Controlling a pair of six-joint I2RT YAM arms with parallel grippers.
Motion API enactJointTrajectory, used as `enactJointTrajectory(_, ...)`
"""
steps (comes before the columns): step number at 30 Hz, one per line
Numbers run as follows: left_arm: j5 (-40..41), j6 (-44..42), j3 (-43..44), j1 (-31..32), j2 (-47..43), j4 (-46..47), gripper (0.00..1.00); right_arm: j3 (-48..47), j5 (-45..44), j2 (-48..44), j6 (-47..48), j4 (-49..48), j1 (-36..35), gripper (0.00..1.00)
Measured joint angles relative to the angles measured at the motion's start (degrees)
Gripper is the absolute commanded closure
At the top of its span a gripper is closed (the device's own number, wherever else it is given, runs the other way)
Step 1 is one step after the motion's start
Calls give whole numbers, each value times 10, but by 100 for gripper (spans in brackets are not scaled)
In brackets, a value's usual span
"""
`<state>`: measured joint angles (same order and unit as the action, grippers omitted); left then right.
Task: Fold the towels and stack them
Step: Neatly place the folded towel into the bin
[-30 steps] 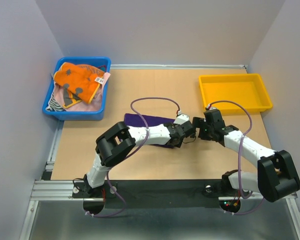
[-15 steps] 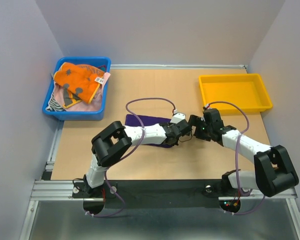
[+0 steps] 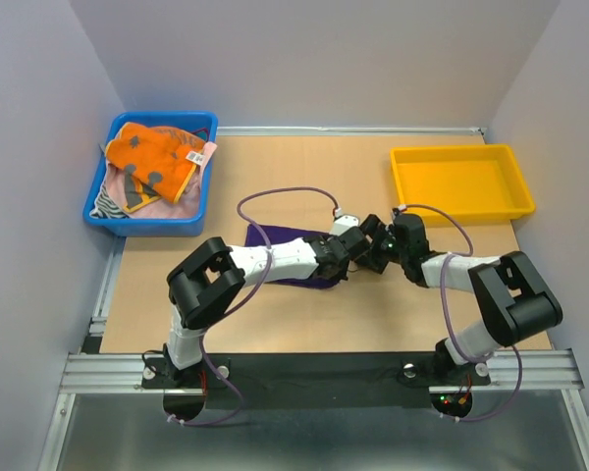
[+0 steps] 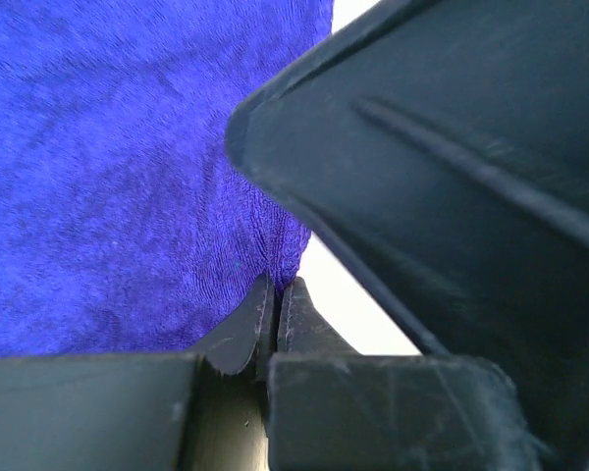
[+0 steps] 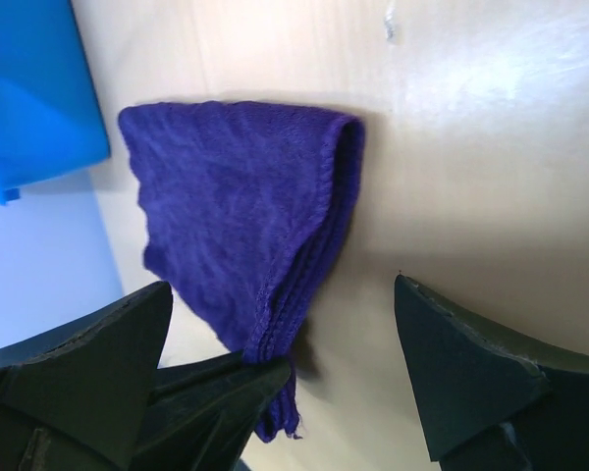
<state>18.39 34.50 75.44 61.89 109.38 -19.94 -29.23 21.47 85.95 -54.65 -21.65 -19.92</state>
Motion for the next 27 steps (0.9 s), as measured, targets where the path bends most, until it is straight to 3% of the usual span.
enactJointTrajectory(10, 8, 7, 0, -14, -23, -5, 100, 11, 24, 70, -96, -131, -26, 0)
enactJointTrajectory(19, -7, 18, 0, -12, -23, 5, 100, 1, 27, 140, -162, -233, -47, 8)
enactJointTrajectory(25, -26, 20, 0, 5, -23, 22, 100, 2, 25, 154, -177, -251, -69, 19)
enactJointTrajectory(27, -31, 22, 0, 8, -23, 29, 100, 3, 25, 156, -177, -252, -73, 28)
